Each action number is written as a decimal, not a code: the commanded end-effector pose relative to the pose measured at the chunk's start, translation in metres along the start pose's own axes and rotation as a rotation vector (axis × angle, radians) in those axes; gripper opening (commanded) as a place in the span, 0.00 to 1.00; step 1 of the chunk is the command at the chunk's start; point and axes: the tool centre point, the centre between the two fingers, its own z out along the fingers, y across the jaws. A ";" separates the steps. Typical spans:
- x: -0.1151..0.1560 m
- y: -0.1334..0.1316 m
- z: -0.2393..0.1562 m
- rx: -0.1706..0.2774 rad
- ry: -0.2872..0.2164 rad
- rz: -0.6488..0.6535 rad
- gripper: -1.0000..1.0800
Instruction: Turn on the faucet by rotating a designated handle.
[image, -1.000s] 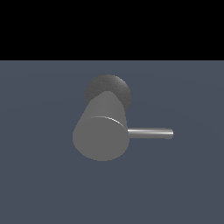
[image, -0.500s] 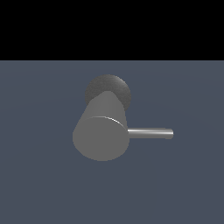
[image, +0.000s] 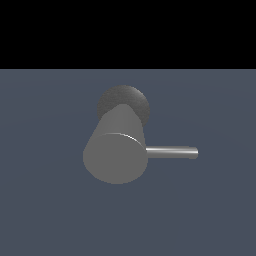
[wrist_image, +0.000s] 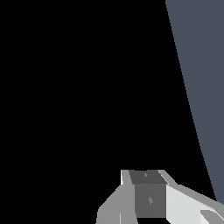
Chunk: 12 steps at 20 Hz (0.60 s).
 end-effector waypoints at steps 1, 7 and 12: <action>0.017 0.019 -0.014 0.042 0.068 0.072 0.00; 0.048 0.078 -0.046 0.117 0.228 0.255 0.00; 0.061 0.138 -0.070 0.150 0.357 0.418 0.00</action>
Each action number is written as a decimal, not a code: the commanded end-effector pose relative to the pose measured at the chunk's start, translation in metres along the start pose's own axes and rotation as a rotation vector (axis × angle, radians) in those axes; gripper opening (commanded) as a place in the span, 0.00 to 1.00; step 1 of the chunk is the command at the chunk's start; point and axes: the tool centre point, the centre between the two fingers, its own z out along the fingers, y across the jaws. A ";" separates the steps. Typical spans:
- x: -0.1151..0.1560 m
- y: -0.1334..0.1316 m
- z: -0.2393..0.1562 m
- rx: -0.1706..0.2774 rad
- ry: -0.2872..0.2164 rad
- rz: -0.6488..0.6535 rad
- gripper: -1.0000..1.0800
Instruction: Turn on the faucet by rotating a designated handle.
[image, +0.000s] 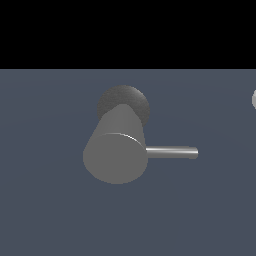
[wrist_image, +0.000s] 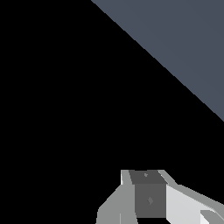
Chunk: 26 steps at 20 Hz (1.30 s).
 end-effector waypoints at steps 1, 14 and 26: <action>0.018 0.024 -0.012 0.011 0.066 0.078 0.00; 0.055 0.112 -0.049 0.007 0.253 0.320 0.00; 0.071 0.107 -0.071 0.009 0.323 0.286 0.00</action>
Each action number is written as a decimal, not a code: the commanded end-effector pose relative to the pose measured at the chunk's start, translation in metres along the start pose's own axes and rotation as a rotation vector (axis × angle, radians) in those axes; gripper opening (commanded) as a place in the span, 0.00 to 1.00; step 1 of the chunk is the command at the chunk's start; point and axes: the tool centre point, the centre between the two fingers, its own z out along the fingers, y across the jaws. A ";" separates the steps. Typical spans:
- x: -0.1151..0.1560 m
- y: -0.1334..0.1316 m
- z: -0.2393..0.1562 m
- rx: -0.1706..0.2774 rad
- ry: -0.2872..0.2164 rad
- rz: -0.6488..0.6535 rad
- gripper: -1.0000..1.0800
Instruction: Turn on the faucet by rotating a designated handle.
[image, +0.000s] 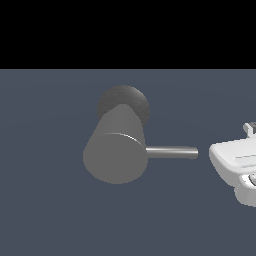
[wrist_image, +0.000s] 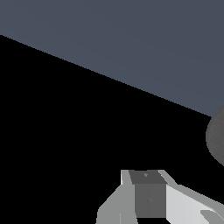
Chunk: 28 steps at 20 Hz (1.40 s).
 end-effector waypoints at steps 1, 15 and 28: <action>0.004 -0.001 -0.003 0.002 0.014 -0.003 0.00; 0.039 0.051 -0.023 -0.035 0.122 0.118 0.00; 0.025 0.071 -0.013 -0.050 0.097 0.188 0.00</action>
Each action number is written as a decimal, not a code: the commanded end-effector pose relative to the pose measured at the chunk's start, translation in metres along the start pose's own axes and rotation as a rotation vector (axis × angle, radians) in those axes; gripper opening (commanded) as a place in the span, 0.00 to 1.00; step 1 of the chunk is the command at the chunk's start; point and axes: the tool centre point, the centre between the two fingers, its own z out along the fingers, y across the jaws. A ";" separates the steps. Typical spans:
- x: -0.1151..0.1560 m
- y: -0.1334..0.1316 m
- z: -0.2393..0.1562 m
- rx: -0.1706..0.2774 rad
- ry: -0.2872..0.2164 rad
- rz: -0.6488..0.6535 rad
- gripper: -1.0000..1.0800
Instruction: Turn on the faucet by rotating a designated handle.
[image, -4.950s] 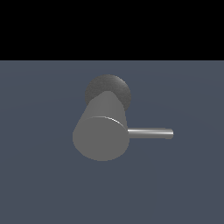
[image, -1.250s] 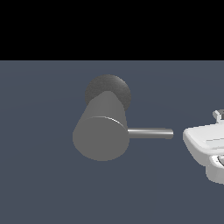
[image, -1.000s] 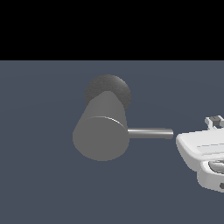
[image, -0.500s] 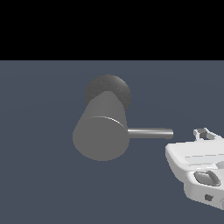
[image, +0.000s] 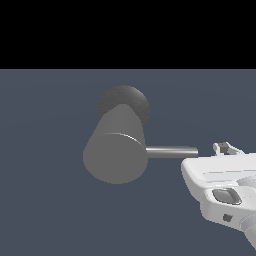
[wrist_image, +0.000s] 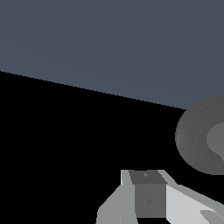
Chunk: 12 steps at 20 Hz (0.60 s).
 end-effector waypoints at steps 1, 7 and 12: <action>-0.003 0.010 0.003 -0.010 -0.006 0.026 0.00; 0.010 0.027 -0.004 -0.023 0.036 0.074 0.00; 0.021 0.054 -0.010 -0.048 0.079 0.141 0.00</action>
